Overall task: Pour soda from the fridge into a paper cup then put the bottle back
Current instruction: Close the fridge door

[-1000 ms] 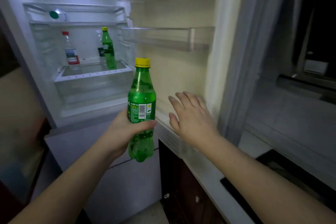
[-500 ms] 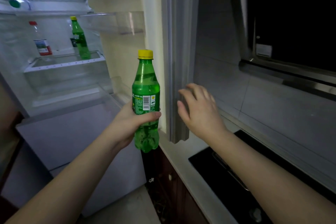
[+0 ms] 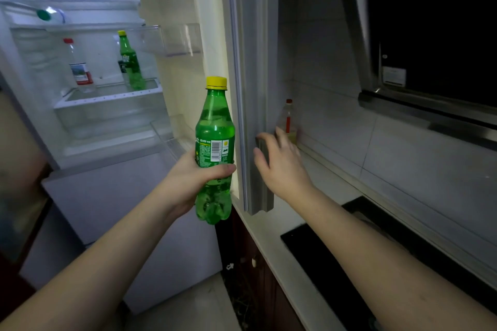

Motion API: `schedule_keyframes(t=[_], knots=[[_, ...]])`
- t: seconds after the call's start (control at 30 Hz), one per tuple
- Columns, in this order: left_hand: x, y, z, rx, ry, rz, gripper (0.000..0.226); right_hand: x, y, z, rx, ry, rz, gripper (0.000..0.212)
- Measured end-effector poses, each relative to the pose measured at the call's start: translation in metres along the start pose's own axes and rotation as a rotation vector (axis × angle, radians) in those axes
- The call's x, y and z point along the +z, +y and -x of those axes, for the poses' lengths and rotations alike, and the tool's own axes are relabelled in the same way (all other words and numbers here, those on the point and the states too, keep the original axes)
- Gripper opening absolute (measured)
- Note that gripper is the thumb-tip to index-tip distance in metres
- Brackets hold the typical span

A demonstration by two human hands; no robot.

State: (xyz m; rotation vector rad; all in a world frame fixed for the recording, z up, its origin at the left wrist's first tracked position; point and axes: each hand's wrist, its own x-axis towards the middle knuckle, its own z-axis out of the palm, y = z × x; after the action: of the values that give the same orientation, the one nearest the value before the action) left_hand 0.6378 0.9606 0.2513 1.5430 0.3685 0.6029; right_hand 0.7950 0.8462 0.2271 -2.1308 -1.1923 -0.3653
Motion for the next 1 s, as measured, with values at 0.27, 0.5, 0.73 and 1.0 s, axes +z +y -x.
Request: schedule_keyframes(t=[0.27, 0.5, 0.73, 1.0], knots=[[-0.032, 0.000, 0.024, 0.032, 0.051, 0.010, 0.061, 0.033, -0.017, 0.011, -0.261, 0.190, -0.018, 0.036], [-0.084, 0.004, 0.059, 0.032, 0.093, -0.039, 0.068, 0.072, -0.065, 0.006, -0.537, 0.264, 0.003, 0.046], [-0.144, 0.005, 0.087, 0.050, 0.263, -0.022, 0.068, 0.126, -0.134, 0.001, -0.630, 0.198, -0.138, 0.046], [-0.217, 0.004, 0.103, 0.065, 0.386, -0.011, 0.073, 0.173, -0.210, -0.009, -0.679, 0.119, -0.313, 0.050]])
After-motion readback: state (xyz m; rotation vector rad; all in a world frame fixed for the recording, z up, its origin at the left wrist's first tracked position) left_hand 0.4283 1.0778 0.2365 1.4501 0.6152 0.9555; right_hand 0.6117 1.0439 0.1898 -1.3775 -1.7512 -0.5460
